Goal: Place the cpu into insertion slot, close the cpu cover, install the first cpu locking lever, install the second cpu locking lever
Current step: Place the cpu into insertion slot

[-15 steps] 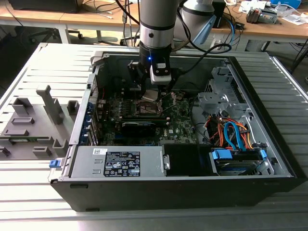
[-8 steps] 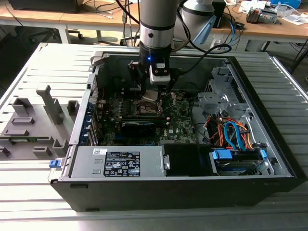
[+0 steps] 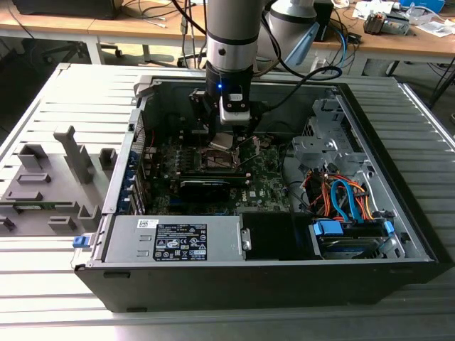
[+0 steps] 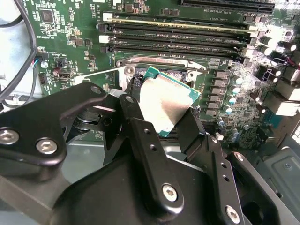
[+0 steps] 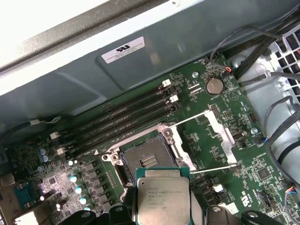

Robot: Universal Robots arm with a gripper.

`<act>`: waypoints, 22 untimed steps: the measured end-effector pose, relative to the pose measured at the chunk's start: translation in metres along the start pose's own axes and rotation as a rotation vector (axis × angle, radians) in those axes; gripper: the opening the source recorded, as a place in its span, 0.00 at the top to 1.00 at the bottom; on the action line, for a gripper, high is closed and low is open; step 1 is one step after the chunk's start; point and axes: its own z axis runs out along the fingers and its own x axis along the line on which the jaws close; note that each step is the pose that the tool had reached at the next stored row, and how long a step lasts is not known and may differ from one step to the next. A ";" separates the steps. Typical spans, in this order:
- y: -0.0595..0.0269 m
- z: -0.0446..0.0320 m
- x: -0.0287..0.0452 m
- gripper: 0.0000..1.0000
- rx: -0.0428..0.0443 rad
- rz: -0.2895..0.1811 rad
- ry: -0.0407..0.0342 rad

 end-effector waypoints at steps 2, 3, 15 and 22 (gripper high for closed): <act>0.0000 0.0000 0.0000 0.46 0.0003 0.006 -0.0002; 0.0000 0.0000 0.0000 0.46 0.0004 0.008 -0.0003; 0.0000 0.0003 0.0000 0.46 0.0018 0.042 -0.0016; 0.0000 0.0005 0.0000 0.46 0.0025 0.065 -0.0024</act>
